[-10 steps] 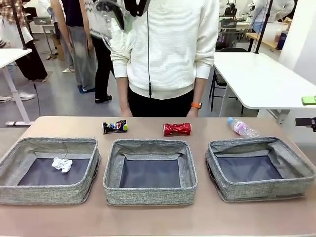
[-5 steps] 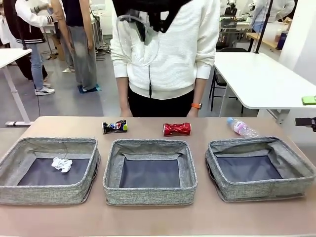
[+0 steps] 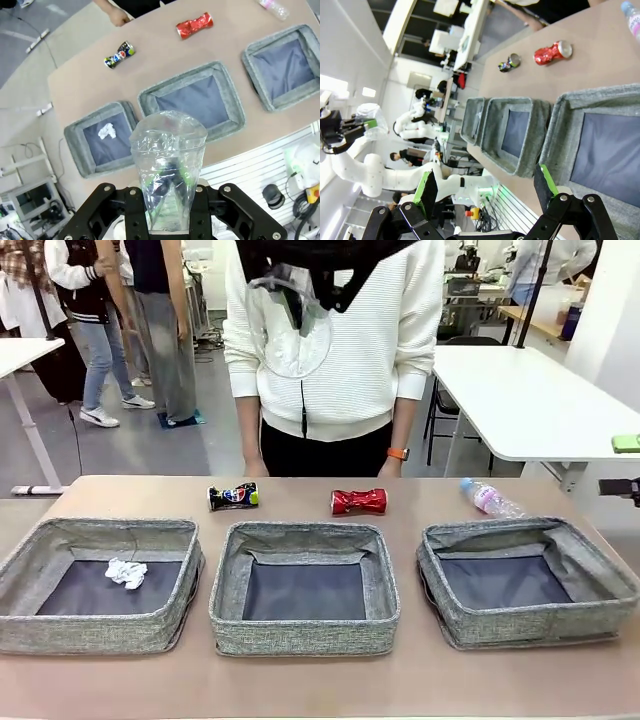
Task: Sort the waste into the appropriate baskets.
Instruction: Pick up the waste item pointed out by the person, then place the picked waste into the Fabric basket indicated by the person, then pick up the waste item pointed out by the person.
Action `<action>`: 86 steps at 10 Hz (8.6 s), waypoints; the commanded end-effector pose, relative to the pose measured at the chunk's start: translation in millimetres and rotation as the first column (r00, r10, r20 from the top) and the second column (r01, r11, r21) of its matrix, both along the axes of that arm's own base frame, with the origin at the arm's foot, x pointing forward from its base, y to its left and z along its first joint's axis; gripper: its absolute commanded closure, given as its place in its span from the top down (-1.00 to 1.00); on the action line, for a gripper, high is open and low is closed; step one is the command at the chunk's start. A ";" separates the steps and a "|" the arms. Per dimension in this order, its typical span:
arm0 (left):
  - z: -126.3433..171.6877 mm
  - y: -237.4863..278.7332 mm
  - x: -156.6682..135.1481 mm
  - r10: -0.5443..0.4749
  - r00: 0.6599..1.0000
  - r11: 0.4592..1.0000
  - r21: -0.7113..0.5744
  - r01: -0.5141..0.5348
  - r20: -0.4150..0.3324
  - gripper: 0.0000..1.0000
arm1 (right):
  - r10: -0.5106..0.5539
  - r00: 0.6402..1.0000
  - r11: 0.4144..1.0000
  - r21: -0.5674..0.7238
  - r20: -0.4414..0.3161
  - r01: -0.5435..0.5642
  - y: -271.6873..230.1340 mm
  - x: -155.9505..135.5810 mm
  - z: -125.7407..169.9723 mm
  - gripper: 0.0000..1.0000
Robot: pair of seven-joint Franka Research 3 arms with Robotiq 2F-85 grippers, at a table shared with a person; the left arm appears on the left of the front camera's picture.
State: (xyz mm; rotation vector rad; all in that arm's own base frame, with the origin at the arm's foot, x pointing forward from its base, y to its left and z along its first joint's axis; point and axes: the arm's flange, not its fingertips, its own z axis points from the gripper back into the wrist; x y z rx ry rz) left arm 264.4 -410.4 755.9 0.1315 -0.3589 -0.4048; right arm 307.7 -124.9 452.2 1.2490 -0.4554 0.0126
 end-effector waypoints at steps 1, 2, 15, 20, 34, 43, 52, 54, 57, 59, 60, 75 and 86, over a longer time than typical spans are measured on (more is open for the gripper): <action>0.9 5.9 -0.2 -0.023 1.000 1.000 -0.005 0.023 -0.003 -0.84 | 0.001 1.000 1.000 0.007 -0.014 -0.001 0.5 -1.2 3.2 1.00; 0.9 5.9 -0.2 -0.023 1.000 1.000 -0.005 0.023 -0.003 -0.84 | 0.001 1.000 1.000 0.007 -0.014 -0.001 0.5 -1.2 3.2 1.00; 0.9 5.9 -0.2 -0.023 1.000 1.000 -0.005 0.023 -0.003 -0.84 | 0.001 1.000 1.000 0.007 -0.014 -0.001 0.5 -1.2 3.2 1.00; 0.9 5.9 -0.2 -0.023 1.000 1.000 -0.005 0.023 -0.003 -0.84 | 0.001 1.000 1.000 0.007 -0.014 -0.001 0.5 -1.2 3.2 1.00; -340.0 -20.7 -77.6 0.220 0.974 0.966 0.127 -0.225 0.055 -0.84 | 0.001 1.000 1.000 0.007 -0.014 -0.001 0.5 -1.2 3.2 1.00; -354.9 -6.1 19.0 0.398 0.897 0.903 -0.088 -0.420 -0.189 -0.84 | 0.001 1.000 1.000 0.007 -0.014 -0.001 0.5 -1.2 3.2 1.00; -327.8 17.8 33.1 0.484 0.860 0.847 -0.160 -0.506 -0.160 1.00 | 0.001 1.000 1.000 0.007 -0.014 -0.001 0.5 -1.2 3.2 1.00; -321.3 23.2 32.5 0.488 0.854 0.833 -0.194 -0.518 -0.183 1.00 | 0.001 1.000 1.000 0.007 -0.014 -0.001 0.5 -1.2 3.2 1.00; -279.6 58.8 23.6 0.148 0.877 0.767 -0.507 -0.393 -0.457 1.00 | 0.001 1.000 1.000 0.007 -0.014 -0.001 0.5 -1.2 3.2 1.00; -262.3 115.6 37.4 -0.087 0.860 0.689 -0.654 -0.313 -0.503 1.00 | 0.001 1.000 1.000 0.007 -0.014 -0.001 0.5 -1.2 3.2 1.00; -260.9 149.2 51.8 -0.228 0.840 0.626 -0.735 -0.260 -0.492 1.00 | 0.001 1.000 1.000 0.007 -0.014 -0.001 0.5 -1.2 3.2 1.00; -282.9 427.0 95.8 0.152 0.892 0.269 -0.850 -0.453 -0.427 1.00 | 0.001 1.000 1.000 0.007 -0.014 -0.001 0.5 -1.2 3.2 1.00; -282.9 427.0 95.8 0.152 0.892 0.269 -0.850 -0.453 -0.427 1.00 | 0.001 1.000 1.000 0.007 -0.014 -0.001 0.5 -1.2 3.2 1.00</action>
